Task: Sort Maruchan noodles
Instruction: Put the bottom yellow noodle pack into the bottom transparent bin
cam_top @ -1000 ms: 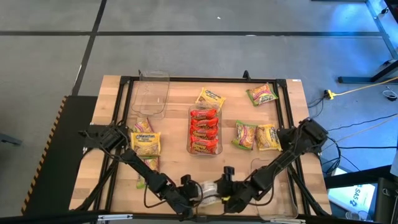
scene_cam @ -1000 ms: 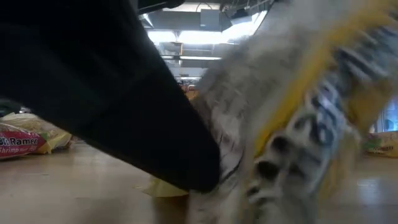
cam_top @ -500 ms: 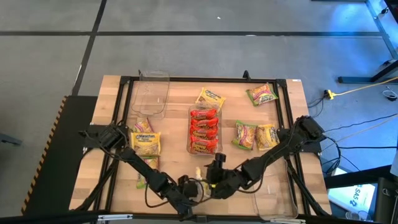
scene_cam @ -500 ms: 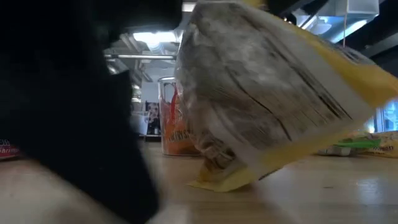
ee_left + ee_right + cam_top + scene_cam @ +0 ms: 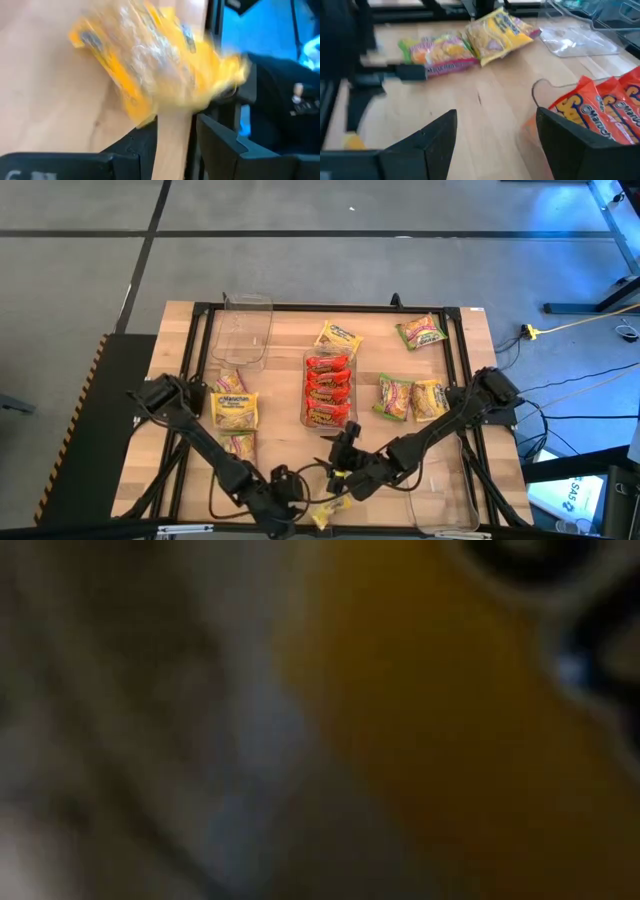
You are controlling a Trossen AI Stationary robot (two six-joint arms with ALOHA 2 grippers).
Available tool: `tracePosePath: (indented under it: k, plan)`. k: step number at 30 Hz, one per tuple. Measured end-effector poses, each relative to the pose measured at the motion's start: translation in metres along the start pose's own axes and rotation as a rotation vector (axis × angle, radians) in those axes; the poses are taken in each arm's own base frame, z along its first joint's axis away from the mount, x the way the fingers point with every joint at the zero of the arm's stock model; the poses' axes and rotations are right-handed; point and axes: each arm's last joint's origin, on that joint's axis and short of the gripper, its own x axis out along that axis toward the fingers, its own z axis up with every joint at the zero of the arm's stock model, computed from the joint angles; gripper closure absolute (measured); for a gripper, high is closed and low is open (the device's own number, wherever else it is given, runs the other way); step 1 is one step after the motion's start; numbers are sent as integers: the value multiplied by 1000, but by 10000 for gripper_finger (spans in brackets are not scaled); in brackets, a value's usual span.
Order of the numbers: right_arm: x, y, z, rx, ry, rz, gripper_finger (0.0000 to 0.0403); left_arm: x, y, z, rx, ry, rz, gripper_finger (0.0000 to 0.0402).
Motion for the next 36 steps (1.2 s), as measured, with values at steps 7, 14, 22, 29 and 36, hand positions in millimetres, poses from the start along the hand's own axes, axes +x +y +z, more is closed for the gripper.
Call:
tracePosePath:
  k: [7, 14, 22, 29, 36]
  plan:
    - [-17, 13, -13, -137, 159, 237, 158, -7, -7, -2, 52, -190, 69, 271]
    - [-49, 36, -48, -281, 336, 381, 158, 0, -7, 1, 47, -227, 54, 271]
    - [-42, 55, -80, -271, 321, 344, 158, 26, 5, -2, 32, -168, 55, 271]
    - [-22, 46, -98, -325, 324, 162, 158, 32, 13, 10, 8, -182, 71, 271]
    - [-25, 8, -75, -413, 394, -162, 158, 32, 11, 11, 3, -145, 11, 271]
